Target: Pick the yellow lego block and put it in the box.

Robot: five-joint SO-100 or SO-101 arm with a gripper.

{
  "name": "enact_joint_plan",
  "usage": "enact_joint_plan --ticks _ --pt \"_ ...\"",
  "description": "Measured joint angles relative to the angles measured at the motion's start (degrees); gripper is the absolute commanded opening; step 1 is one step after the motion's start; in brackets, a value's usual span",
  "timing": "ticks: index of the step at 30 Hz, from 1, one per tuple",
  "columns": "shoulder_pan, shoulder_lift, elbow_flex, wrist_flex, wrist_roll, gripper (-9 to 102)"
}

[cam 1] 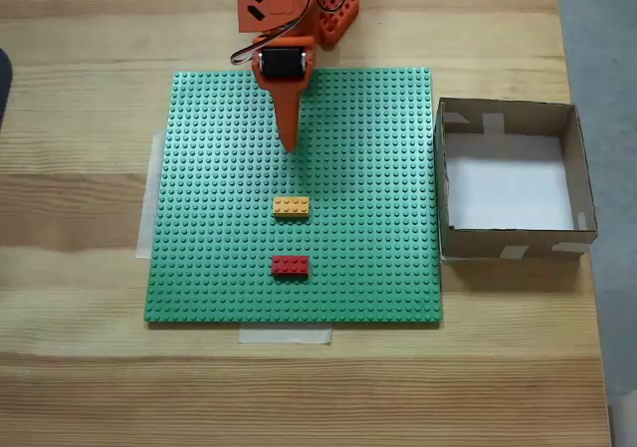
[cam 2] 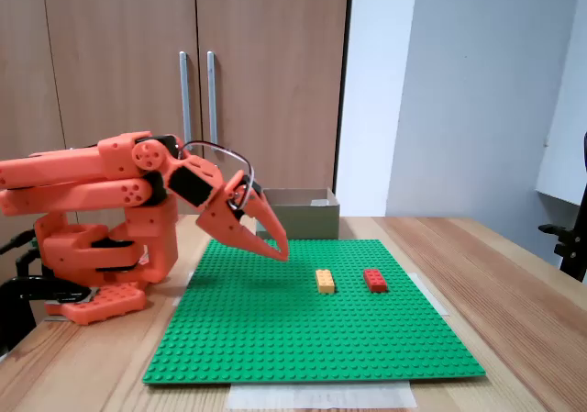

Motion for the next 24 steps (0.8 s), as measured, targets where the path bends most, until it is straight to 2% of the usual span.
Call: enact_joint_plan --ticks 16,24 --pt "2.02 -1.23 0.0 0.0 2.02 -1" --pt "1.93 -11.25 -4.31 -1.05 3.52 -1"
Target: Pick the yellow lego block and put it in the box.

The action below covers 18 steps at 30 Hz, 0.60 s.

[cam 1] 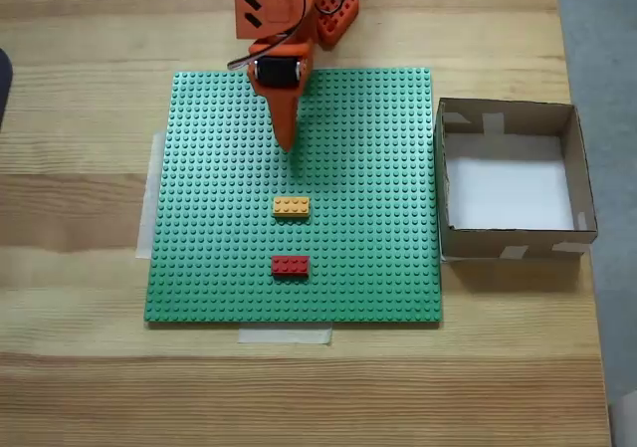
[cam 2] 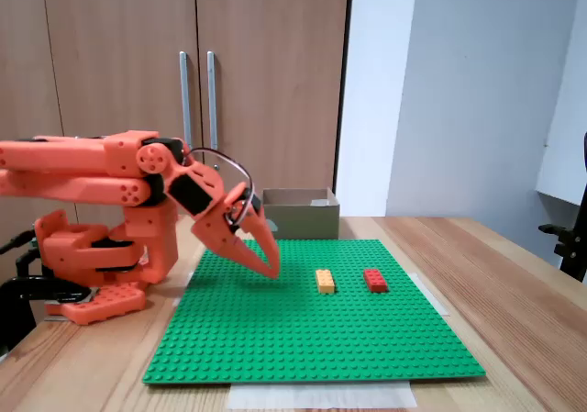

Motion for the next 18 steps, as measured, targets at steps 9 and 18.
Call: enact_joint_plan --ticks 9,18 --pt "-1.05 -15.12 -12.48 3.78 4.22 -1" --pt "-2.72 -26.19 -25.4 11.34 3.16 -1"
